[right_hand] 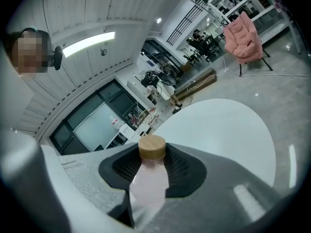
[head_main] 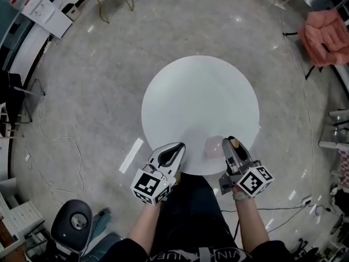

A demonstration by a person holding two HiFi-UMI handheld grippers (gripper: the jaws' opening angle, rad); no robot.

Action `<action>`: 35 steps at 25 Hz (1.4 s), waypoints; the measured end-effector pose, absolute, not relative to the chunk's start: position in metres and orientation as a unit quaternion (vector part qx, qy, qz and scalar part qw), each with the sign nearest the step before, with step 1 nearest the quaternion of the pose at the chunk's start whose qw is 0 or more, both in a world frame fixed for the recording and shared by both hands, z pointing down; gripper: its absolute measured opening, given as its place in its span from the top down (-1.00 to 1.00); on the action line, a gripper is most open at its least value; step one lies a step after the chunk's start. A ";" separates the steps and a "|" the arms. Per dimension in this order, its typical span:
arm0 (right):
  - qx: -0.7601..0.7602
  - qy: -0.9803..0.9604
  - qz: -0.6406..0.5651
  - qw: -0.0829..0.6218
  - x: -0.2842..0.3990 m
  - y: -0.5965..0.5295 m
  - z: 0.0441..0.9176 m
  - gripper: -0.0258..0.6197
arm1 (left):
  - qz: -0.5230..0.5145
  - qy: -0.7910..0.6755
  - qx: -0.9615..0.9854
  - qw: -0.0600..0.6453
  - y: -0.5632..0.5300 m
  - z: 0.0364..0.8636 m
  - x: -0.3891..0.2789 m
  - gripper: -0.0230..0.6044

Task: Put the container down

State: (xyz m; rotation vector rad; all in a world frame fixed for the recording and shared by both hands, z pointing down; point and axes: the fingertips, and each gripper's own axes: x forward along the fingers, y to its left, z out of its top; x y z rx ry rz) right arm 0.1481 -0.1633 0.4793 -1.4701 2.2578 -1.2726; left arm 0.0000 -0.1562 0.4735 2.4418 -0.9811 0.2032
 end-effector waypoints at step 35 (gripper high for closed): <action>-0.436 0.860 -0.209 -0.162 0.094 -0.204 0.513 0.50 | 0.087 -0.376 0.877 0.285 -0.169 0.512 0.008 0.88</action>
